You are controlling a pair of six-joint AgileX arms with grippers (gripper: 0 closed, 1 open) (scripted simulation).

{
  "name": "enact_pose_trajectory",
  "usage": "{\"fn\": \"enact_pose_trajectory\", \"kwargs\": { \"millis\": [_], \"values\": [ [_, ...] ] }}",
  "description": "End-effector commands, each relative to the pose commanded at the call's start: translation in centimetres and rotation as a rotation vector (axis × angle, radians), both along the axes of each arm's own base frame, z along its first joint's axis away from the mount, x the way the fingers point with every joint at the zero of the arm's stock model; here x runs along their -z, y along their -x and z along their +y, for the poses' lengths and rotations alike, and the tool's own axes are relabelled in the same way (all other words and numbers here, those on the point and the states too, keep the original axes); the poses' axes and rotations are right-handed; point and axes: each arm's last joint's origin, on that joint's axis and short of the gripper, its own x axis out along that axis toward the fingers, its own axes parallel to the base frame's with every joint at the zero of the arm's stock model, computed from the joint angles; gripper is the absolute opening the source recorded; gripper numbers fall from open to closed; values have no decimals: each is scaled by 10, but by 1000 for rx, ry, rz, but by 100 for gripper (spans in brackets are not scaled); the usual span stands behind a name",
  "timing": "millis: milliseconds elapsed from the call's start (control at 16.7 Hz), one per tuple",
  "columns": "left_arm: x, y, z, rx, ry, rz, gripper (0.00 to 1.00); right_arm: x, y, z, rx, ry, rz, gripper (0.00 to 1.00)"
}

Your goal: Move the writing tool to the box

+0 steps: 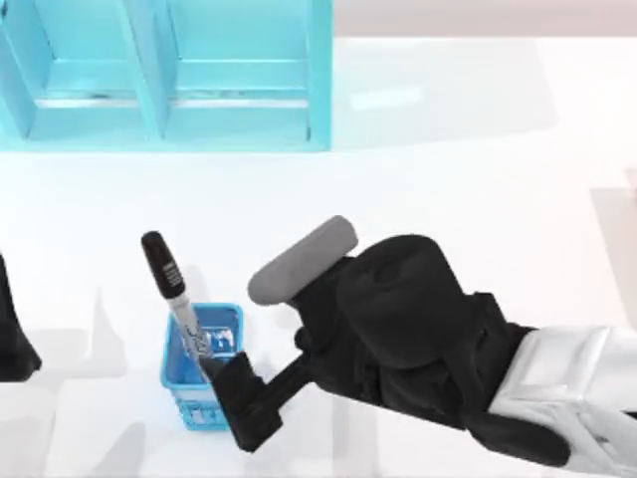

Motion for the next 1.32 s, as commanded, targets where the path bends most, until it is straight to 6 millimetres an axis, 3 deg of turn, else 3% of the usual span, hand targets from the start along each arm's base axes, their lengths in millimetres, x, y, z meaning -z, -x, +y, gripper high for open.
{"fn": "enact_pose_trajectory", "kwargs": {
  "millis": [480, 660, 960, 1320],
  "values": [
    [0, 0, 0, 0, 0, 0, 100, 4, -1, 6, -6, 3, 4, 100],
    [0, 0, 0, 0, 0, 0, 100, 12, -13, 27, -8, -1, 2, 100],
    [0, 0, 0, 0, 0, 0, 100, 50, -40, 67, -6, 11, 9, 100],
    [0, 0, 0, 0, 0, 0, 100, 56, -45, 75, -7, 5, 6, 100]
  ]
}}
